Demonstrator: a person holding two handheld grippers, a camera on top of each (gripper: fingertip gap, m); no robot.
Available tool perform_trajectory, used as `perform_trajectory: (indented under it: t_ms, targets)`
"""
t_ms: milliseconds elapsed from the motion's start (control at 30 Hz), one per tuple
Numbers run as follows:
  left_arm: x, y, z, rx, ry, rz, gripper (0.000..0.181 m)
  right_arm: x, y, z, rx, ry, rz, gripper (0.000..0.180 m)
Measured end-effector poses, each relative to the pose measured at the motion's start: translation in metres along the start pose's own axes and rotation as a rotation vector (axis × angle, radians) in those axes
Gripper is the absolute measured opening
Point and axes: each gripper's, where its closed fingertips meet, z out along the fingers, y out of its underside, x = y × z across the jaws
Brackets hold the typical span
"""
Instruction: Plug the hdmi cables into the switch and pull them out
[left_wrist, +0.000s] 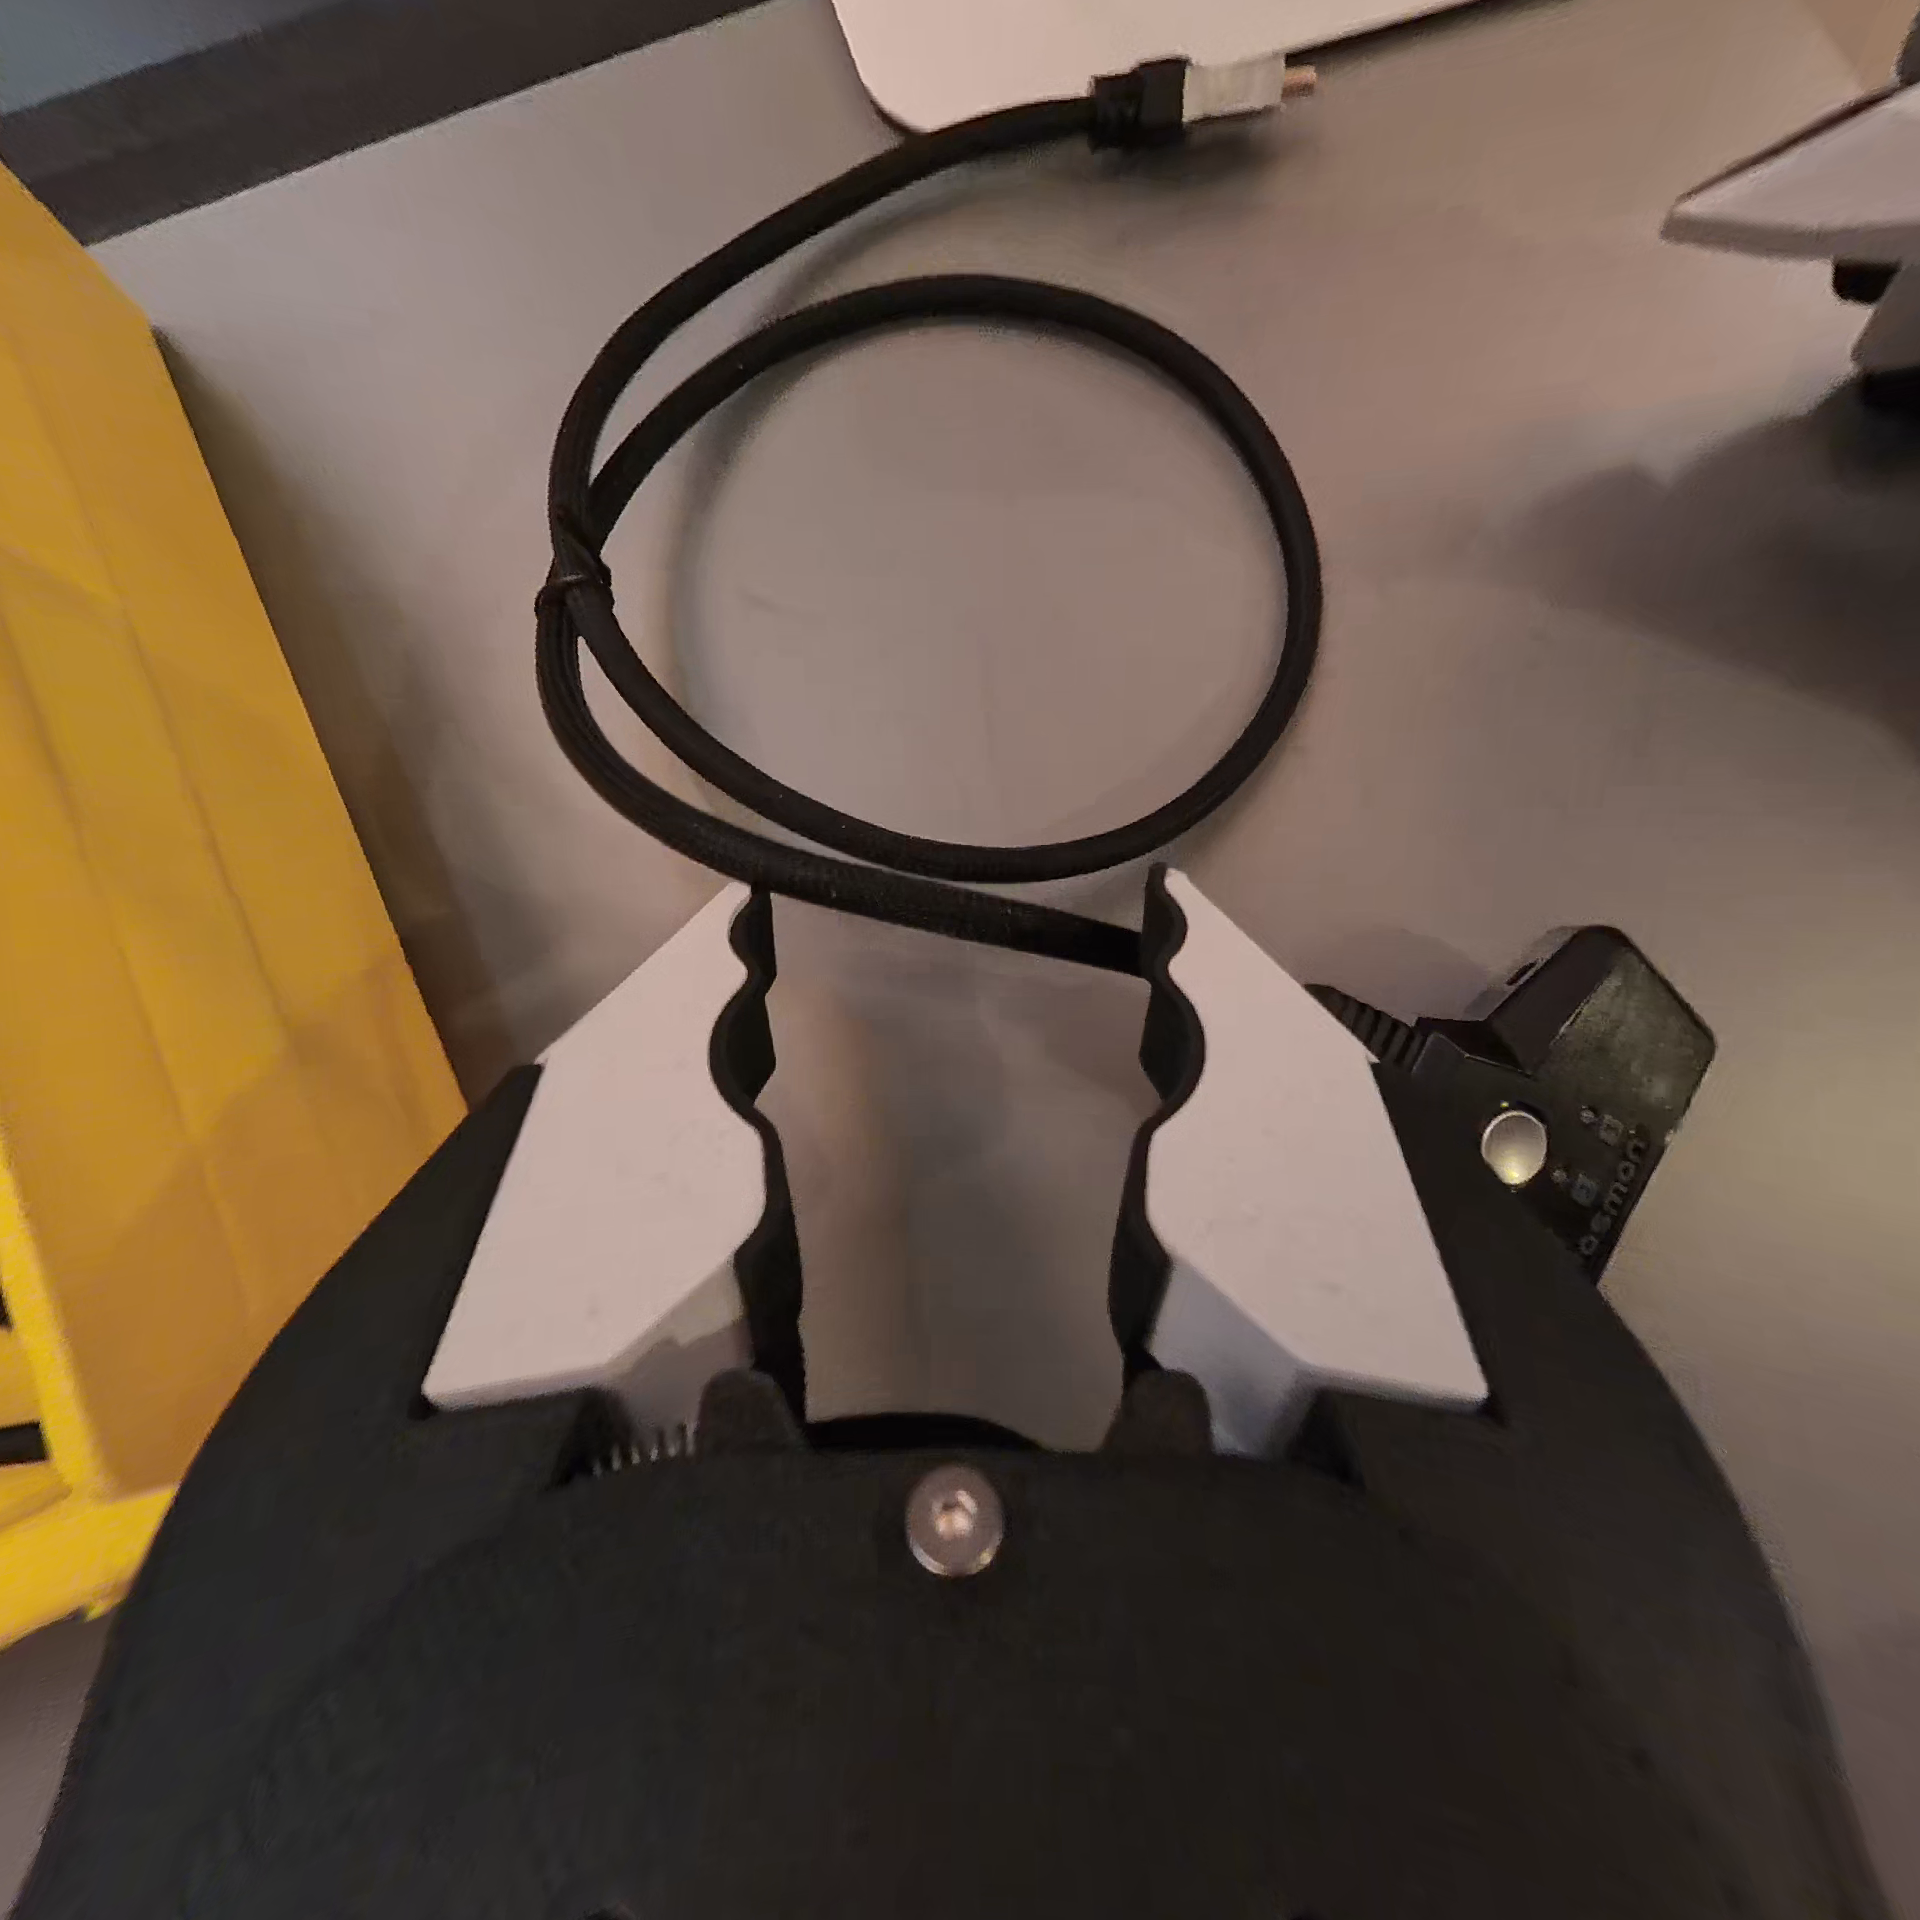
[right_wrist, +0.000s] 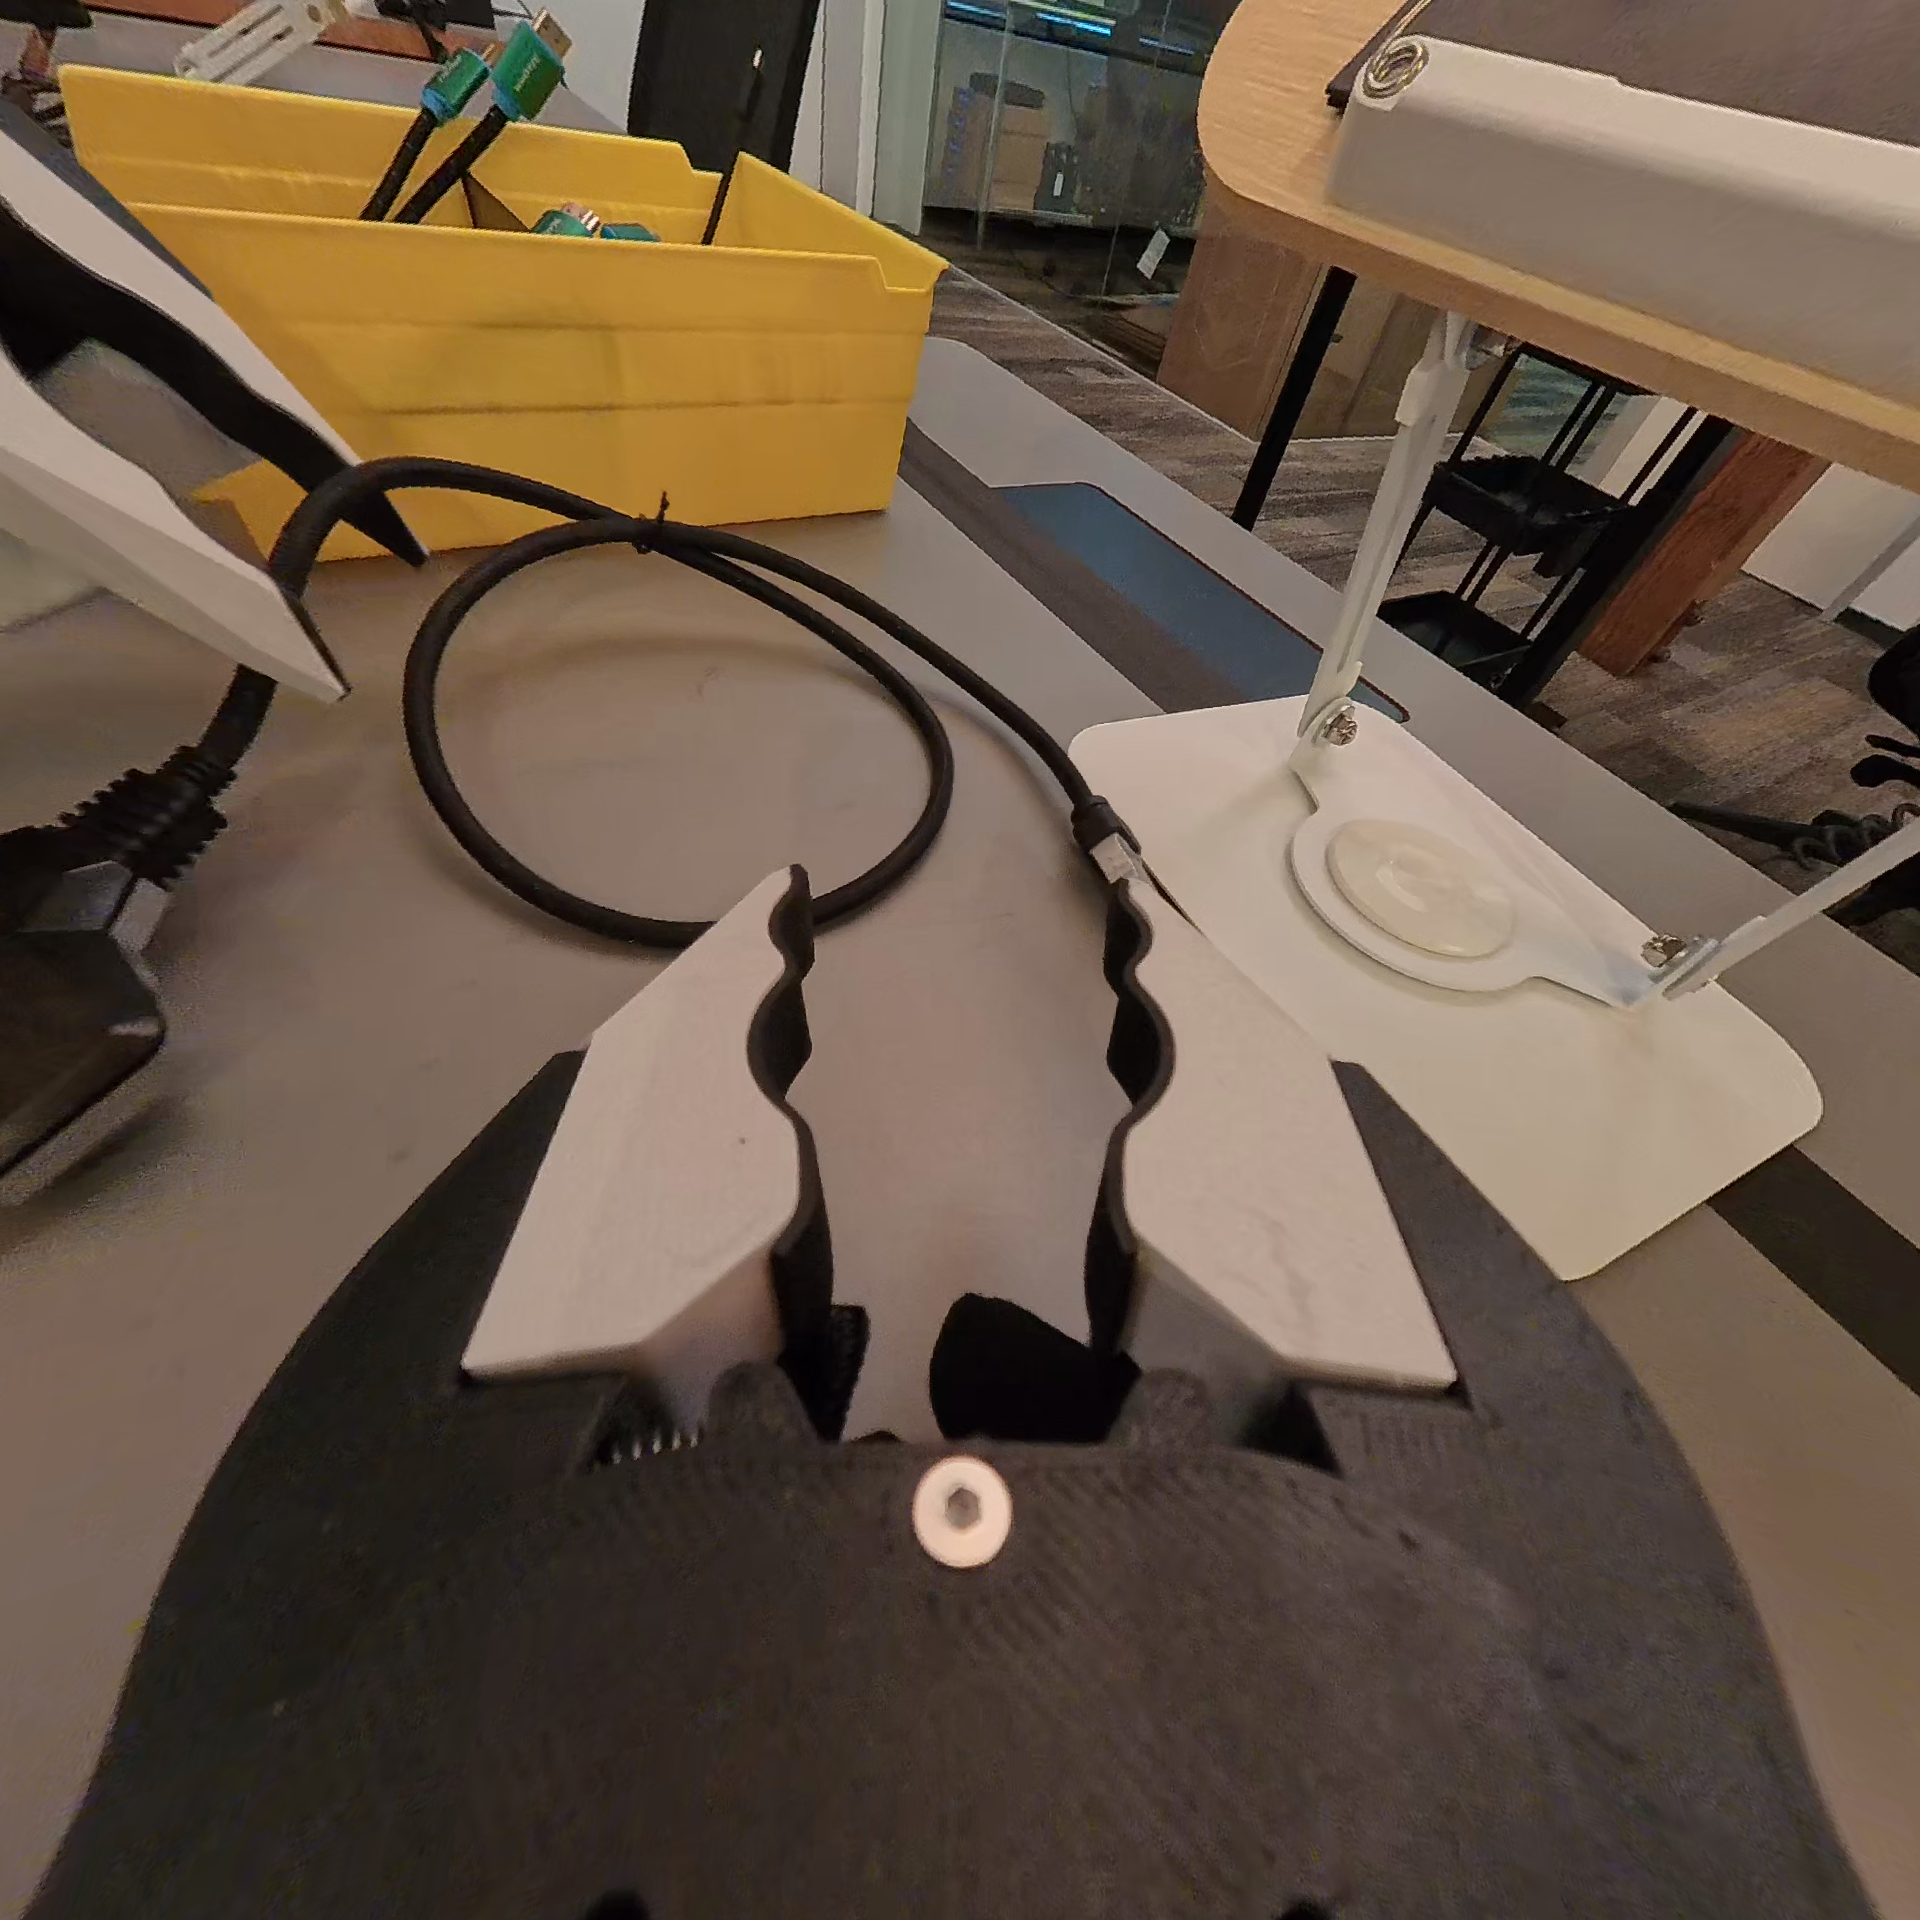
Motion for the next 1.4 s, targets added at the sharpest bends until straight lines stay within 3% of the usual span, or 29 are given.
perform_trajectory:
  t_ms: [67, 233, 400, 467, 533, 667, 800, 900, 1000, 1167, 1300, 1400]
  targets:
    - [0.003, 0.007, -0.004, -0.036, 0.016, 0.01, 0.078, 0.0, 0.0, 0.0, -0.002, -0.001, -0.001, 0.055]
    - [0.009, 0.027, -0.012, -0.143, 0.031, 0.083, 0.076, -0.001, 0.001, 0.0, -0.004, -0.002, -0.006, 0.055]
    - [0.016, 0.035, -0.029, -0.165, 0.141, 0.035, 0.077, -0.001, 0.001, 0.001, -0.004, -0.004, -0.005, 0.055]
    - [0.031, 0.041, -0.034, -0.186, 0.266, -0.044, 0.076, -0.002, 0.001, 0.001, -0.008, -0.005, -0.008, 0.055]
    - [0.026, 0.051, -0.036, -0.216, 0.253, -0.013, 0.073, -0.002, 0.001, 0.001, -0.007, -0.005, -0.011, 0.055]
    - [0.011, 0.043, -0.056, -0.186, 0.113, 0.2, 0.064, -0.002, 0.001, 0.001, -0.006, -0.005, -0.009, 0.055]
    - [0.014, 0.011, -0.072, -0.123, -0.031, 0.658, 0.056, -0.003, 0.002, 0.002, -0.016, -0.007, -0.019, 0.054]
    - [0.026, 0.0, -0.066, -0.134, -0.032, 1.027, 0.053, -0.003, 0.002, 0.002, -0.012, -0.006, -0.02, 0.055]
    - [0.018, 0.003, -0.041, -0.262, -0.004, 1.206, 0.057, -0.003, 0.001, 0.001, -0.007, -0.008, -0.012, 0.054]
    - [0.003, 0.02, -0.007, -0.485, 0.102, 1.225, 0.055, -0.002, 0.0, 0.001, -0.001, -0.014, 0.002, 0.054]
    - [0.009, 0.034, 0.007, -0.564, 0.181, 1.065, 0.024, -0.001, -0.001, 0.0, 0.007, -0.018, 0.019, 0.054]
    - [0.014, 0.039, 0.012, -0.554, 0.195, 0.977, 0.02, 0.001, -0.002, -0.001, 0.016, -0.02, 0.035, 0.054]
